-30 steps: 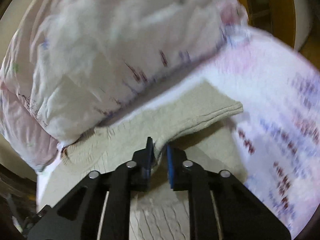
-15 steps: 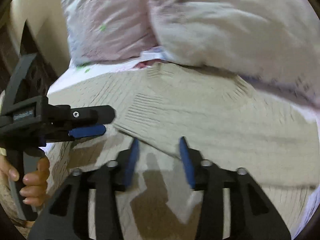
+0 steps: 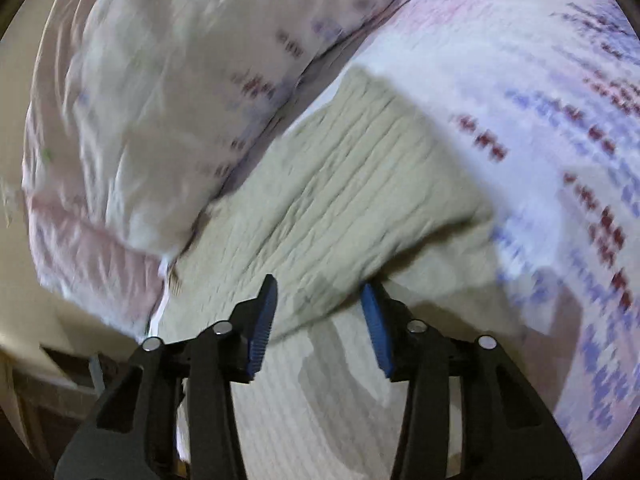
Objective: Fold small clothes
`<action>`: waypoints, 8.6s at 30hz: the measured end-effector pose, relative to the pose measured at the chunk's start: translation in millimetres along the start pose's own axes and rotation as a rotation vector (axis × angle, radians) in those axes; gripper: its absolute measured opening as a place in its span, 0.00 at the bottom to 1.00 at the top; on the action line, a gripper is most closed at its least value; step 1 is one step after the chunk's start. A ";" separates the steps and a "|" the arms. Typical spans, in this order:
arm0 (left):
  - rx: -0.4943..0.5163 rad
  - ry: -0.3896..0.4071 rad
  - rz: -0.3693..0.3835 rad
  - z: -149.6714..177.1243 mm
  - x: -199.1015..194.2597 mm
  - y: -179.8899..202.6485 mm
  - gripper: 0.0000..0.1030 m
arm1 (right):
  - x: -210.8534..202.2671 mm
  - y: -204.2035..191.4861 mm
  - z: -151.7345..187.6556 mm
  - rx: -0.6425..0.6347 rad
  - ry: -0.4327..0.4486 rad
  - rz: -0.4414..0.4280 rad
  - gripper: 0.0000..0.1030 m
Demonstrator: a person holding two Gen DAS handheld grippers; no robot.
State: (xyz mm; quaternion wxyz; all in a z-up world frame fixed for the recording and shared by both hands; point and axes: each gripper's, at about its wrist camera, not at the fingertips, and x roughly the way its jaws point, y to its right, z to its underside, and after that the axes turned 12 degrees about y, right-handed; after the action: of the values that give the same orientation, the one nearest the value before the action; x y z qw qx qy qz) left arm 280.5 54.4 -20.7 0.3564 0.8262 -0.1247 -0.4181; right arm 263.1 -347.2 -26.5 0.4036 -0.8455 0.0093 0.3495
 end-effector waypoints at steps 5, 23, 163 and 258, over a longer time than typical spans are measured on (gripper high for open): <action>0.134 0.100 0.006 -18.7 -22.6 23.0 0.07 | -14.1 -13.4 -6.2 -0.089 0.100 -0.029 0.07; 0.216 0.115 -0.103 -2.3 -64.1 -7.7 0.48 | -21.9 -94.3 53.8 -0.531 0.028 0.044 0.43; 0.205 0.184 -0.129 31.8 -182.4 -72.4 0.55 | -62.8 -34.8 31.2 -0.394 -0.027 -0.026 0.57; 0.149 0.325 -0.084 -119.8 -97.6 -40.7 0.48 | -7.6 -50.0 -58.3 -0.334 0.191 -0.033 0.47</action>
State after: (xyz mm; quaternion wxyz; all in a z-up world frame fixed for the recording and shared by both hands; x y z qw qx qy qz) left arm 309.7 190.7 57.4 0.2920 0.9115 -0.0616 -0.2831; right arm 306.3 -355.6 37.0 0.2605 -0.9301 -0.0244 0.2577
